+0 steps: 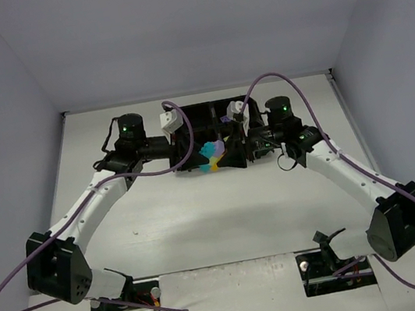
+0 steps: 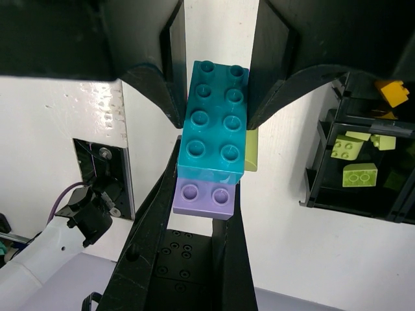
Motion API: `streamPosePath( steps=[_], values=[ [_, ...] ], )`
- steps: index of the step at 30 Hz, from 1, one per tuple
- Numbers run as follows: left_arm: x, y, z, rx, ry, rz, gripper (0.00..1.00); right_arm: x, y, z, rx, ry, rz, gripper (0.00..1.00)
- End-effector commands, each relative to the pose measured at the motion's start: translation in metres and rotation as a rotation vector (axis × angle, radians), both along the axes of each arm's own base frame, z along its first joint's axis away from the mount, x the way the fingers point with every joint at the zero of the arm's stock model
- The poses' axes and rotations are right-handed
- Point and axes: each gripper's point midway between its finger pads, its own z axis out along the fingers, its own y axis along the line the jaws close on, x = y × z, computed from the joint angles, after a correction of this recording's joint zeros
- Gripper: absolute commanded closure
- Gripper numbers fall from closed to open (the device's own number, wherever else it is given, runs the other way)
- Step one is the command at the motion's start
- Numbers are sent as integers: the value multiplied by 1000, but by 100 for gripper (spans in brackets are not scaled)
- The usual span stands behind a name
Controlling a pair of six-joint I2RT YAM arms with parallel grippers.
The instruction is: Sort the legos into containers by color
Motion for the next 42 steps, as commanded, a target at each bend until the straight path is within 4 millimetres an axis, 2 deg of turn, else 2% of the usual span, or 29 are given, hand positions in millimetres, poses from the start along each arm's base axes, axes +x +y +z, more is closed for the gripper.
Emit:
streamPosePath(
  steps=[1, 14, 17, 22, 26, 28, 29, 30, 31, 32, 33, 34, 35, 36, 37, 38, 39, 40, 42],
  values=[
    [14, 4, 33, -70, -114, 30, 100, 2, -11, 0, -4, -13, -40, 100],
    [20, 10, 36, -81, -109, 40, 100, 5, -30, -18, -25, 29, -104, 100],
    [21, 10, 33, -77, -99, 47, 100, 4, -30, -16, -21, 30, -107, 100],
    [37, 10, 19, -42, -52, 118, 100, 14, -38, -7, -28, -8, -171, 100],
    [67, 17, 2, 44, -7, 274, 100, 25, -49, 0, -35, -24, -257, 100],
    [80, 21, 5, 70, -48, 320, 100, 30, -56, 4, -39, -36, -309, 100],
    [89, 26, -8, 124, -19, 371, 100, 32, -57, 5, -41, -36, -322, 100],
    [97, 28, 1, 138, -61, 389, 100, 33, -59, 7, -38, -38, -330, 100],
    [102, 32, -6, 194, -96, 388, 100, 33, -60, 7, -37, -37, -337, 100],
    [115, 34, -19, 242, -97, 410, 100, 33, -60, 8, -35, -38, -338, 100],
    [126, 34, -6, 251, -143, 413, 100, 32, -60, 9, -30, -33, -337, 100],
    [136, 36, -27, 311, -130, 395, 100, 31, -59, 9, -27, -26, -330, 100],
    [146, 38, -28, 326, -134, 400, 100, 29, -59, 10, -22, -23, -327, 100],
    [158, 37, -14, 318, -178, 398, 100, 28, -59, 11, -18, -15, -328, 100],
    [168, 36, -36, 353, -131, 386, 100, 26, -58, 10, -17, -12, -322, 100],
    [176, 37, -38, 357, -129, 385, 100, 23, -59, 12, -13, -17, -323, 100],
    [187, 34, -27, 347, -162, 385, 100, 22, -59, 13, -12, -20, -324, 100],
    [196, 33, -47, 373, -124, 380, 99, 21, -61, 11, -13, -16, -329, 100],
    [210, 35, -53, 382, -115, 387, 99, 19, -62, 14, -10, -27, -337, 100]
  ],
)
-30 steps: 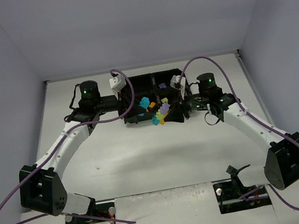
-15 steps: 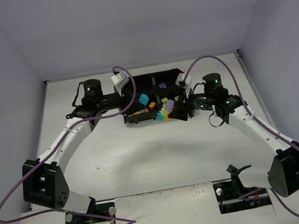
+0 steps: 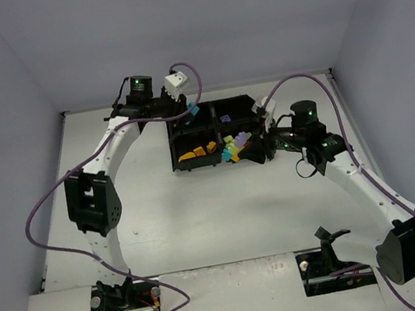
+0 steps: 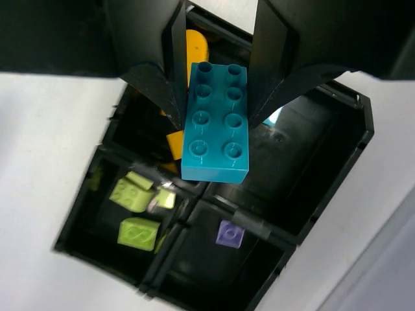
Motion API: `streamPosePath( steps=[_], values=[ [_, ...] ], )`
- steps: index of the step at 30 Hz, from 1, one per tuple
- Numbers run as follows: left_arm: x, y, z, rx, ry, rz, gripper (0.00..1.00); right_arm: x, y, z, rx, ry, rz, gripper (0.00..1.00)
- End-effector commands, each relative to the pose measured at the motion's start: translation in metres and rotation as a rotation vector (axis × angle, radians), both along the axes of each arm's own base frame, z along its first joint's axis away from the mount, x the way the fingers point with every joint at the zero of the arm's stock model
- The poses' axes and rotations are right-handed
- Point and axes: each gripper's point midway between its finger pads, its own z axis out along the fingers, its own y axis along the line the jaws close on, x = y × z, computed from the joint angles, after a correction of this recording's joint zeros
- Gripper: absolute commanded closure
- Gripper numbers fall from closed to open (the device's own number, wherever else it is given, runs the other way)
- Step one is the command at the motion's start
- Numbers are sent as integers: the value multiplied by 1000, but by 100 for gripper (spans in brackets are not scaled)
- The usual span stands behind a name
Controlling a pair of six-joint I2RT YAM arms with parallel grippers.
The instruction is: Sort the legos into containers by color
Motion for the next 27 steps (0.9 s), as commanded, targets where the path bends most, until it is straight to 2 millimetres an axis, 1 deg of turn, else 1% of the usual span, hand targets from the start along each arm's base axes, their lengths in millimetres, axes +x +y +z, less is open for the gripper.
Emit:
streamPosePath(
  steps=[1, 3, 4, 6, 7, 8, 9, 10, 11, 13, 20, 23, 27],
  values=[
    [22, 9, -4, 52, -21, -2, 99, -3, -1, 30, 44, -93, -7, 100],
    [31, 9, -8, 55, -17, 5, 99, -4, -1, 29, 47, -87, -9, 100],
    [41, 9, -12, 60, -18, 14, 99, -4, -1, 29, 46, -88, -10, 100],
    [49, 9, -14, 60, -24, 23, 99, -5, -1, 26, 46, -76, -13, 100],
    [53, 8, -21, 62, -19, 24, 99, -5, -2, 26, 47, -74, -14, 100],
    [58, 8, -17, 63, -35, 32, 99, -5, -2, 25, 48, -70, -14, 100],
    [61, 8, -18, 63, -38, 33, 99, -5, -2, 25, 48, -69, -16, 100],
    [65, 9, -23, 66, -32, 35, 99, -6, -2, 25, 48, -70, -20, 100],
    [68, 10, -22, 66, -39, 40, 99, -6, -3, 27, 49, -75, -24, 100],
    [73, 11, -27, 66, -36, 50, 99, -6, -4, 28, 48, -80, -30, 100],
    [78, 12, -41, 65, -14, 55, 98, -6, -5, 20, 44, -55, -40, 100],
    [80, 11, -41, 58, -19, 62, 95, -6, -5, 22, 44, -63, -41, 100],
    [83, 10, -38, 49, -26, 71, 94, -6, -5, 20, 41, -61, -41, 100]
  ],
)
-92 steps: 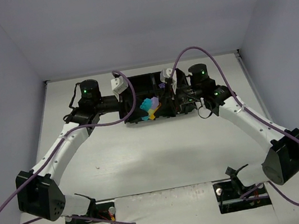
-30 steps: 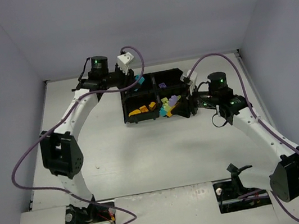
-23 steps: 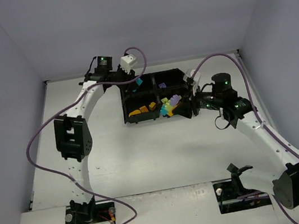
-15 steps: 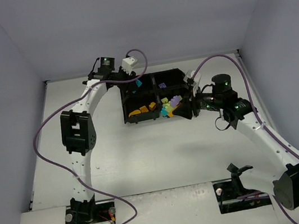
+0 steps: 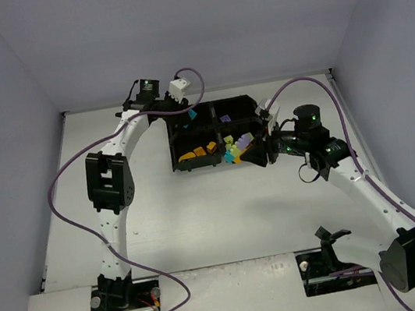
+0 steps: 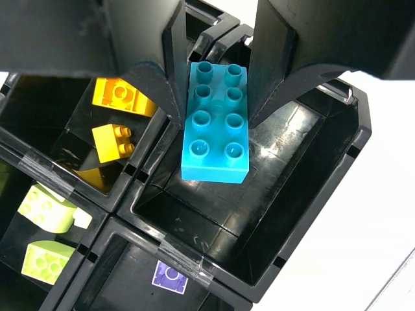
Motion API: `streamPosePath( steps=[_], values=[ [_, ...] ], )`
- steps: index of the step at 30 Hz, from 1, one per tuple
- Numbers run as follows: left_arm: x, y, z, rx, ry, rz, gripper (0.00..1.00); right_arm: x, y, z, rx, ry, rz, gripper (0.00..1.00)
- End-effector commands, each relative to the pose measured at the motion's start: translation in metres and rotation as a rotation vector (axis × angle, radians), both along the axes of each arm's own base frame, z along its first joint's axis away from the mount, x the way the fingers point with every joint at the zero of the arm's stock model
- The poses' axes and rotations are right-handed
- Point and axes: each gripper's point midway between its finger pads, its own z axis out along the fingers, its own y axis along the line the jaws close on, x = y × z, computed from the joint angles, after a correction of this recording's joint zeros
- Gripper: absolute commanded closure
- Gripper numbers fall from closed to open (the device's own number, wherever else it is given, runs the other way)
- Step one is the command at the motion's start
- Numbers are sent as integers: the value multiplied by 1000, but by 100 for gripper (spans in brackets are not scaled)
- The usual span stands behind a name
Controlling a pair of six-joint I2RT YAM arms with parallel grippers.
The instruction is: Sort the legos into containers by color
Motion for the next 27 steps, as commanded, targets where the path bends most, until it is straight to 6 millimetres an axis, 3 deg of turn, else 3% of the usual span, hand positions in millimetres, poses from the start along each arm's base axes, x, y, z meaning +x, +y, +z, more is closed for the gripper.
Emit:
streamPosePath(
  steps=[1, 23, 27],
  values=[
    [18, -2, 52, -51, -139, 9, 94, 3, 0, 20, 29, -75, -1, 100],
    [16, -2, 56, -64, -140, 8, 90, 3, 1, 21, 27, -86, 8, 100],
    [16, -2, 51, -63, -130, 12, 84, 2, 1, 20, 27, -86, 8, 100]
  ],
)
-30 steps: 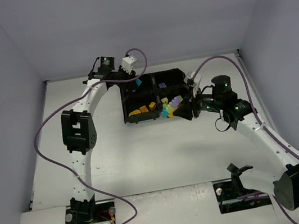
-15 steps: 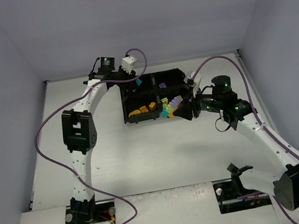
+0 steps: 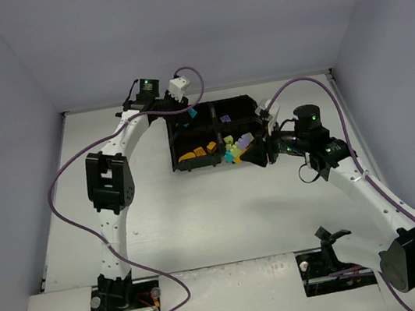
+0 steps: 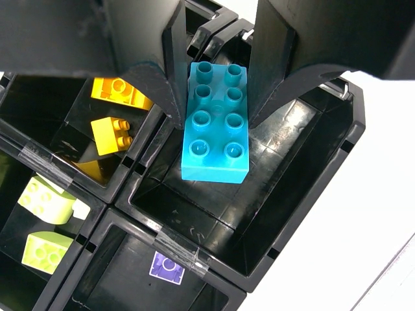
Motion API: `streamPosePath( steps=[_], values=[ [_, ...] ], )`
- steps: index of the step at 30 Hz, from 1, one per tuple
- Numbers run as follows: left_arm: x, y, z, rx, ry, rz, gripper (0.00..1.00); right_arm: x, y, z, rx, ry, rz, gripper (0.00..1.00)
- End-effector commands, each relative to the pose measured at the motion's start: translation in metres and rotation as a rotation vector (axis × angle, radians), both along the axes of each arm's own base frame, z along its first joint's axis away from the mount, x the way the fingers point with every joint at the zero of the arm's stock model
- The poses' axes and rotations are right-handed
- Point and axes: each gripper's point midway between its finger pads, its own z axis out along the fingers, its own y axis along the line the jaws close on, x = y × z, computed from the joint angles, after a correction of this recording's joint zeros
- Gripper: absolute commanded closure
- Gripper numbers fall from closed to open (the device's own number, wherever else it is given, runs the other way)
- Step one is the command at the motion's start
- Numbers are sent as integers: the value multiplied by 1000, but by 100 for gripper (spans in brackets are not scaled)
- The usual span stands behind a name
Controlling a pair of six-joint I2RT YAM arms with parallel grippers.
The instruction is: Sort the legos into containers by color
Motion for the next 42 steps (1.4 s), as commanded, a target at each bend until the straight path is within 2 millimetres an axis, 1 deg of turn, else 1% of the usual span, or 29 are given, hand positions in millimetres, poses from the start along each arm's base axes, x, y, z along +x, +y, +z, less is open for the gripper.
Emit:
streamPosePath(
  steps=[1, 3, 7, 11, 16, 18, 19, 21, 22, 23, 24, 25, 26, 27, 28, 29, 31, 32, 33, 34, 35, 36, 38, 39, 40, 41, 42],
  values=[
    [12, 0, 48, -47, -117, 4, 81, 1, 1, 20, 28, -85, 8, 100],
    [12, 0, 48, -49, -117, 7, 79, 1, 0, 20, 28, -86, 7, 100],
    [13, 0, 52, -51, -125, 11, 60, 0, 0, 18, 27, -82, 8, 100],
    [12, 0, 53, -52, -127, 10, 51, 1, 1, 19, 27, -80, 9, 100],
    [13, 0, 54, -58, -125, 22, 49, 1, 2, 19, 29, -81, 16, 100],
    [11, -1, 65, -78, -141, 20, 49, 1, 2, 20, 31, -82, 17, 100],
    [7, -2, 76, -95, -153, 21, 49, 1, 2, 20, 30, -84, 18, 100],
    [-1, -4, 79, -115, -144, 3, 49, 1, 3, 21, 31, -91, 24, 100],
    [-8, -4, 93, -129, -156, -8, 48, 1, 4, 21, 33, -89, 33, 100],
    [-14, -5, 99, -139, -156, -18, 48, 2, 4, 23, 35, -93, 36, 100],
    [-25, -7, 95, -155, -129, -46, 48, 2, 5, 23, 34, -95, 41, 100],
    [-37, -7, 113, -175, -150, -66, 48, 2, 7, 25, 37, -105, 60, 100],
    [-46, -7, 119, -190, -150, -86, 48, 2, 8, 26, 38, -110, 71, 100],
    [-62, -11, 112, -217, -113, -131, 48, 3, 9, 28, 39, -117, 83, 100],
    [-77, -11, 131, -239, -133, -157, 48, 3, 11, 30, 44, -125, 107, 100],
    [-88, -11, 136, -256, -129, -183, 48, 3, 12, 31, 45, -129, 119, 100],
    [-122, -13, 147, -305, -107, -267, 47, 3, 17, 33, 56, -131, 165, 100],
    [-134, -14, 150, -323, -98, -294, 47, 2, 19, 34, 63, -130, 187, 100],
    [-149, -13, 161, -335, -110, -322, 47, 1, 20, 35, 70, -129, 209, 100],
    [-164, -14, 155, -346, -80, -359, 47, 1, 23, 38, 78, -133, 233, 100],
    [-174, -14, 155, -346, -75, -378, 47, -3, 25, 41, 92, -133, 266, 100],
    [-188, -14, 161, -343, -84, -403, 47, -2, 26, 41, 96, -128, 279, 100],
    [-206, -14, 154, -342, -55, -426, 47, -3, 28, 45, 107, -135, 305, 100],
    [-226, -16, 163, -337, -73, -413, 46, 2, 30, 45, 110, -118, 299, 100],
    [-226, -16, 163, -337, -73, -413, 46, 3, 30, 44, 109, -113, 299, 100],
    [-225, -17, 153, -318, -82, -380, 43, 5, 30, 45, 112, -106, 290, 100],
    [-235, -20, 161, -319, -101, -358, 42, 9, 31, 44, 108, -97, 274, 100]
  ],
)
